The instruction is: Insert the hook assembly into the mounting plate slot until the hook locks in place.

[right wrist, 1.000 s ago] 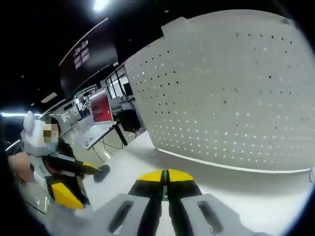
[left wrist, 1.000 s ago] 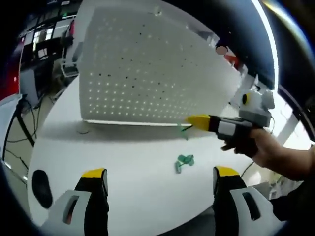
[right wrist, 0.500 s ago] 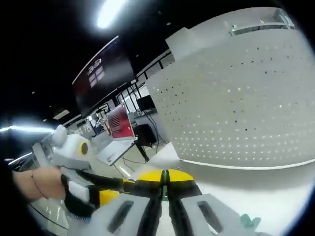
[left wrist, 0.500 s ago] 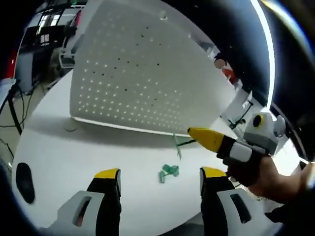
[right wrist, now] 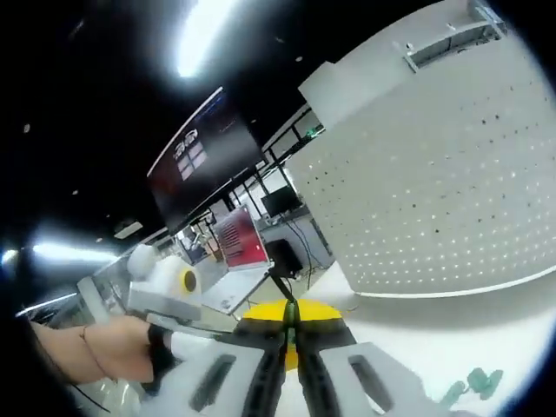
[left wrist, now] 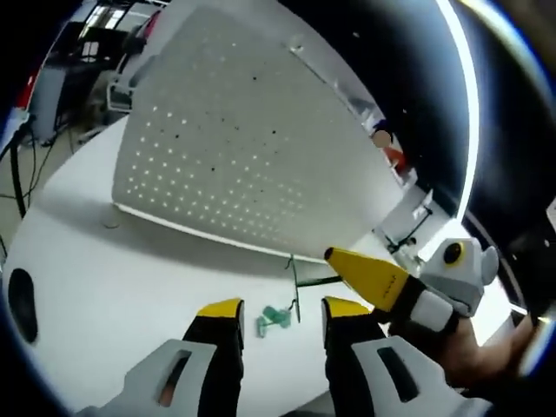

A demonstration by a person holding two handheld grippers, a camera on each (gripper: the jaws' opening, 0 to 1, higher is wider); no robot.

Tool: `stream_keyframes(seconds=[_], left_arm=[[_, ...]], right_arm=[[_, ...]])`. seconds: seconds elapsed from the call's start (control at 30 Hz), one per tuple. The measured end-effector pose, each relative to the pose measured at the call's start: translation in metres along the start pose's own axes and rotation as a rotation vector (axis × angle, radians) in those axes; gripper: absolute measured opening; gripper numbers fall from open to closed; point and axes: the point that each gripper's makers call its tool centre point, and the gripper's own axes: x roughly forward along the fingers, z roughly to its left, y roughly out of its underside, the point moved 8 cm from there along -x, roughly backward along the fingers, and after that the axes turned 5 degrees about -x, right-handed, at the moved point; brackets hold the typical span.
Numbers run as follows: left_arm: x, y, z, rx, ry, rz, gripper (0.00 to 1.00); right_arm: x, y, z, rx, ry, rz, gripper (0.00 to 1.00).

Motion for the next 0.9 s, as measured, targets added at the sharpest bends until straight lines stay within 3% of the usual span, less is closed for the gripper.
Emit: stream_keyframes(seconds=[0.33, 0.9], left_arm=[[-0.005, 0.002, -0.001, -0.029, 0.028, -0.026, 0.07], [-0.005, 0.005, -0.004, -0.03, 0.041, -0.026, 0.01]], right_arm=[[0.001, 0.001, 0.01, -0.03, -0.021, -0.021, 0.0], [-0.002, 0.002, 0.013, -0.078, -0.023, -0.005, 0.0]])
